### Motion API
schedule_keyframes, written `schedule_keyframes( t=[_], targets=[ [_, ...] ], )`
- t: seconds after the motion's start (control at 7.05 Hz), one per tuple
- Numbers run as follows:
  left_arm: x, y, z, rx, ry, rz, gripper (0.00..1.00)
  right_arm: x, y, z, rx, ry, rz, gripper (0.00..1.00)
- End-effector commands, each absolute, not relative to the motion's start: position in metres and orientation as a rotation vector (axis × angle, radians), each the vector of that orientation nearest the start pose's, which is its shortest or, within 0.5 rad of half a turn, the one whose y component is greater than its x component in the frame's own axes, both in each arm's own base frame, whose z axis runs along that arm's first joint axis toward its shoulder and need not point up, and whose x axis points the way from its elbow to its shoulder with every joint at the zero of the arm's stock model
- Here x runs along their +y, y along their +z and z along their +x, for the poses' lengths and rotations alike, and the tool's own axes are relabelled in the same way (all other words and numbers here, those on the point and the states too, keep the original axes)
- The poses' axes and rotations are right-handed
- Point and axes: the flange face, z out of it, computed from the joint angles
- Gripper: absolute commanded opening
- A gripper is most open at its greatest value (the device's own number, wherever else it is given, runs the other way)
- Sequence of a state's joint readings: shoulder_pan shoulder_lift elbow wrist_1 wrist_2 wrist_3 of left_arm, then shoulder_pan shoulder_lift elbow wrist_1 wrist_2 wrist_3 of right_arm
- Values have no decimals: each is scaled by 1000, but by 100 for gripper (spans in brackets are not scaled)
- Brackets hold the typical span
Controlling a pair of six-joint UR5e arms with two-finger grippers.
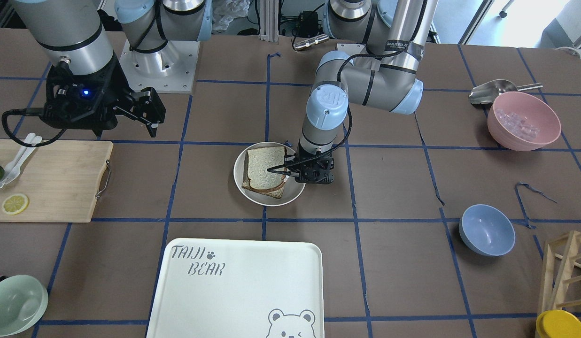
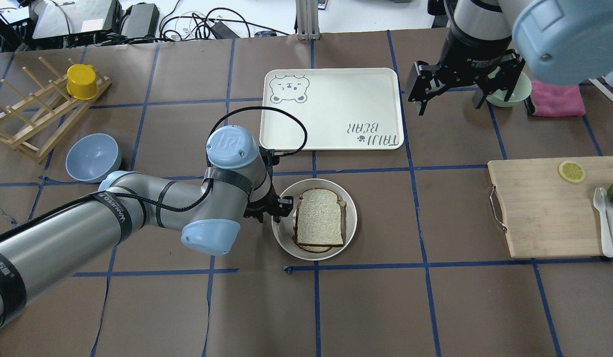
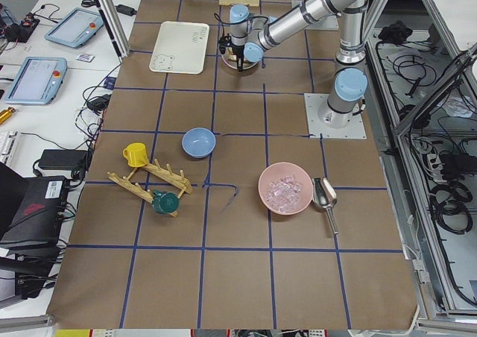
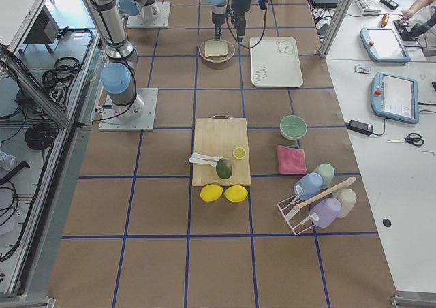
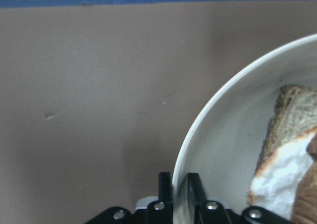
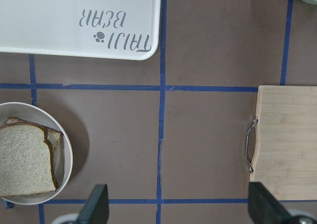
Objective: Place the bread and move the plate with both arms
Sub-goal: 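Grip the white plate rim with the left gripper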
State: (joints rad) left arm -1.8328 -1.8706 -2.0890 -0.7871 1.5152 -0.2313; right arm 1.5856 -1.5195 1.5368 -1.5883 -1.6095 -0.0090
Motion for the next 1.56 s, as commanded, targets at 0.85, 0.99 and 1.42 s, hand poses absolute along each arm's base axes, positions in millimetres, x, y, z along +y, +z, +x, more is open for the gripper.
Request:
schedule_keyframes(
  t=[0.85,0.99,1.42],
  targets=[
    [-441,211,-266,3307,-20,-152,0,-507,485,134,3187,-10,-14,100],
    [-444,212,-261,3338,-4,-182,0,-508,484,133,3188,-10,-12,100],
    [-485,227,-249,3377,-22,-257,0,-508,485,133,3188,-13,-12,100]
  ],
)
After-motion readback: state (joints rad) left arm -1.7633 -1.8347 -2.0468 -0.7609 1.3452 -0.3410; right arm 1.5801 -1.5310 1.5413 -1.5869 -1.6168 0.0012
